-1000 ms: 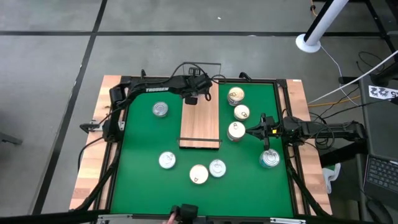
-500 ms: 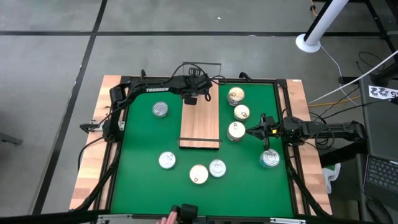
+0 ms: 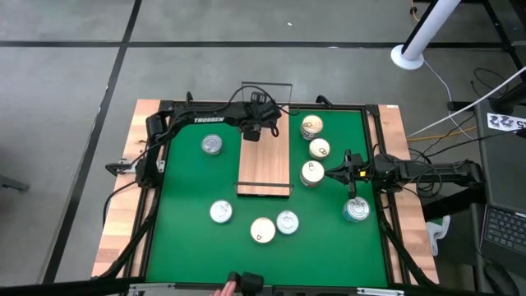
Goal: Stack canned seafood by type on shelf
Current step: Stack the red tuna can on top of the red tuna can on the shelf, then put the dark blue tuna can on the shelf
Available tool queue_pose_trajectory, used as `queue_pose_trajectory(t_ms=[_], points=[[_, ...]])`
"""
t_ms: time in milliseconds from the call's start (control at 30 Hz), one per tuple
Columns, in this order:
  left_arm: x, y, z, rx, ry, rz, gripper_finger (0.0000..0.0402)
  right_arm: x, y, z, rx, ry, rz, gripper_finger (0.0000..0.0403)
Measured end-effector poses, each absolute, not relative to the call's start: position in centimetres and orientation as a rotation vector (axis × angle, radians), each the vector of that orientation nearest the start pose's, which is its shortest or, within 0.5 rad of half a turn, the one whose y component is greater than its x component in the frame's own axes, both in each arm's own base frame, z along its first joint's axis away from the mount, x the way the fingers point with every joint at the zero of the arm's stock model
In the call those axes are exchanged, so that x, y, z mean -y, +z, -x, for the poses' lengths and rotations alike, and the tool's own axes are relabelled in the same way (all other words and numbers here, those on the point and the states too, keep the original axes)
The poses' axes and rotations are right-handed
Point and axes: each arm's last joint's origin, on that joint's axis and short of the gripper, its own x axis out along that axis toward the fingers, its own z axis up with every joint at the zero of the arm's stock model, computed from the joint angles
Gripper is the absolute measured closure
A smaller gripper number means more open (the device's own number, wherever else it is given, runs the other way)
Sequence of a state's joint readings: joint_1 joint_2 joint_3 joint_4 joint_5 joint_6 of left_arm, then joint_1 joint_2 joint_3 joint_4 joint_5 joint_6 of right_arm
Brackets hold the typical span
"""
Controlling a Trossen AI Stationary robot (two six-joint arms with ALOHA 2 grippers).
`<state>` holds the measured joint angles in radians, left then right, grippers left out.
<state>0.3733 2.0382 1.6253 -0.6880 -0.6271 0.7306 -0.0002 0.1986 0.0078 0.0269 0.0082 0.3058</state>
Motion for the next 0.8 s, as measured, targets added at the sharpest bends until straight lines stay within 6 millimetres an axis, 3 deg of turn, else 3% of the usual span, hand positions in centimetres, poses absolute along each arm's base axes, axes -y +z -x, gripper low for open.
queue_pose_trajectory(t_ms=[167,467,800], points=[[-16.7,21.2,-38.9,-1.497,0.358,-0.791,0.0178,0.0,15.2,-10.9,-0.162,-0.033,-0.304,0.0384],[-16.6,21.3,-38.5,-1.528,0.359,-0.772,0.0178,0.0,15.2,-10.9,-0.161,-0.033,-0.304,0.0384],[-16.9,23.7,-39.4,-1.443,0.429,-0.749,0.0178,0.1,15.2,-10.9,-0.159,-0.042,-0.304,0.0384]])
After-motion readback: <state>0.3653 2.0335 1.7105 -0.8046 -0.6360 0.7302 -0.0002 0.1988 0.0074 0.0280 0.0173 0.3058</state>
